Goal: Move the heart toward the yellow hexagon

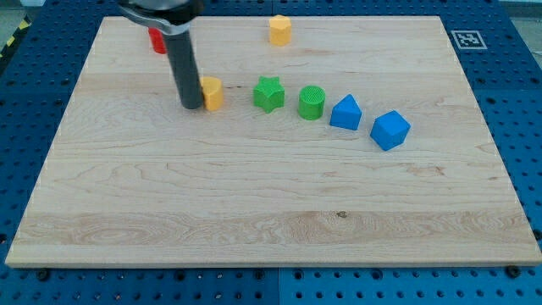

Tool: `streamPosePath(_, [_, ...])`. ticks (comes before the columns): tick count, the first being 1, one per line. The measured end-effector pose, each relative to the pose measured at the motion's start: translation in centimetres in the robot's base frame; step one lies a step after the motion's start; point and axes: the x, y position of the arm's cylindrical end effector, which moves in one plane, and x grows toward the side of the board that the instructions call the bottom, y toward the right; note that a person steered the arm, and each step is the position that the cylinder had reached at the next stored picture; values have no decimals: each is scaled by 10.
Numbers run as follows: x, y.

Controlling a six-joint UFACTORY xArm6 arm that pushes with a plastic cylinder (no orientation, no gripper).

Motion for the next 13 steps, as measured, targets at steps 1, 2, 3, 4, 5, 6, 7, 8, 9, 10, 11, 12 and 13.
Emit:
streamPosePath(1, [0, 13])
streamPosePath(2, [-7, 35])
streamPosePath(3, [-15, 54])
streamPosePath(4, [-24, 63])
streamPosePath(5, [-36, 70])
streamPosePath(6, [-49, 71])
streamPosePath(7, [-53, 71])
streamPosePath(8, [-56, 71])
streamPosePath(9, [-67, 66])
streamPosePath(10, [-88, 65])
streamPosePath(11, [-108, 65])
streamPosePath(12, [-123, 63])
streamPosePath(13, [-126, 63])
